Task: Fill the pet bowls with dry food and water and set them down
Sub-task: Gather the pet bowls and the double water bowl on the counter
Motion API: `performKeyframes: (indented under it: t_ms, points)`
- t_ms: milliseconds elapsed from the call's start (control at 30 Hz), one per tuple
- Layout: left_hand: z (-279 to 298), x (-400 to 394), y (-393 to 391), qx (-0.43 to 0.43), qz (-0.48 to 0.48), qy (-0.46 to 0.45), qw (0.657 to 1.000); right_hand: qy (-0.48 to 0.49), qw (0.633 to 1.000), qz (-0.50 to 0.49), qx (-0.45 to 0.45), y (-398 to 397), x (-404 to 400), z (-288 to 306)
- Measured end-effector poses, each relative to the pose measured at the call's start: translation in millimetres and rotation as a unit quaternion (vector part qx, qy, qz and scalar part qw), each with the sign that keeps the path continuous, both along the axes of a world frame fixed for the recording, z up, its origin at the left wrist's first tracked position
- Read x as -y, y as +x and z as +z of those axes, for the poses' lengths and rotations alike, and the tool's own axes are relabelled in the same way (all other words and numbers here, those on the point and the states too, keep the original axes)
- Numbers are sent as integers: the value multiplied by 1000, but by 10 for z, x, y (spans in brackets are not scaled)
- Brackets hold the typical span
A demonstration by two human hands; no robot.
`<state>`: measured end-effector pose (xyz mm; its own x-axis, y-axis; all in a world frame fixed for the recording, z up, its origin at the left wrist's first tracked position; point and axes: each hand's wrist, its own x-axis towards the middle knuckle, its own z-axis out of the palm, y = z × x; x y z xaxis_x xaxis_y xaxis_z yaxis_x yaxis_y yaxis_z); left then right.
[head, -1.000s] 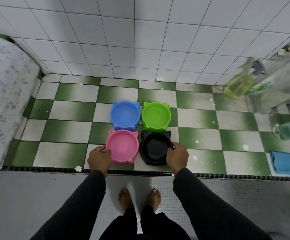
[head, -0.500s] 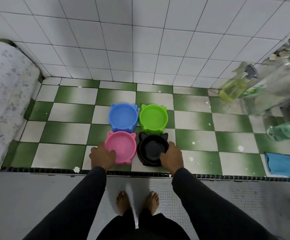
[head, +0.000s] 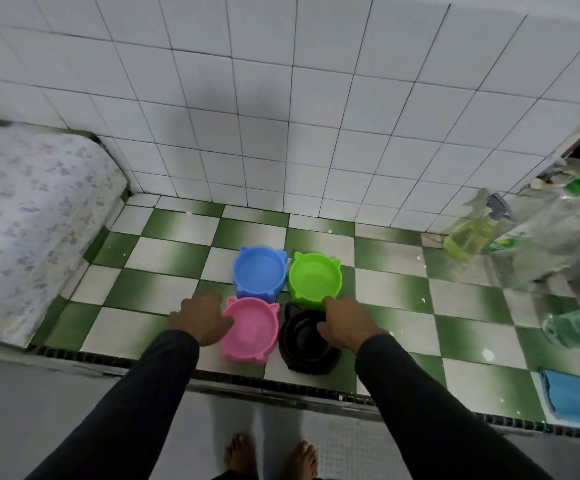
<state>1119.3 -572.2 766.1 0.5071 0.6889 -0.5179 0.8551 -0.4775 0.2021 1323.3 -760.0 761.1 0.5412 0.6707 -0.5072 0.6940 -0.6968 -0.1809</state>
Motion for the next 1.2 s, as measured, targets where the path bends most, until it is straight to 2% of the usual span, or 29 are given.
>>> performKeyframes:
  t_ms: [267, 467, 600, 900, 1200]
  points:
    - [541, -33, -143, -11, 27, 58, 998, 41, 995, 92, 6, 26, -413, 406]
    - [877, -183, -665, 29, 84, 82, 993, 55, 987, 150, 34, -218, -814, 720]
    - [1073, -317, -1112, 26, 120, 111, 986, 70, 975, 204, 54, -507, -1156, 946]
    - [1343, -641, -2422, 42, 217, 126, 967, 89, 953, 279, 74, -1667, -2009, 1292]
    - [1420, -906, -4094, 39, 300, 151, 941, 126, 922, 360, 62, -3277, -2864, 1547]
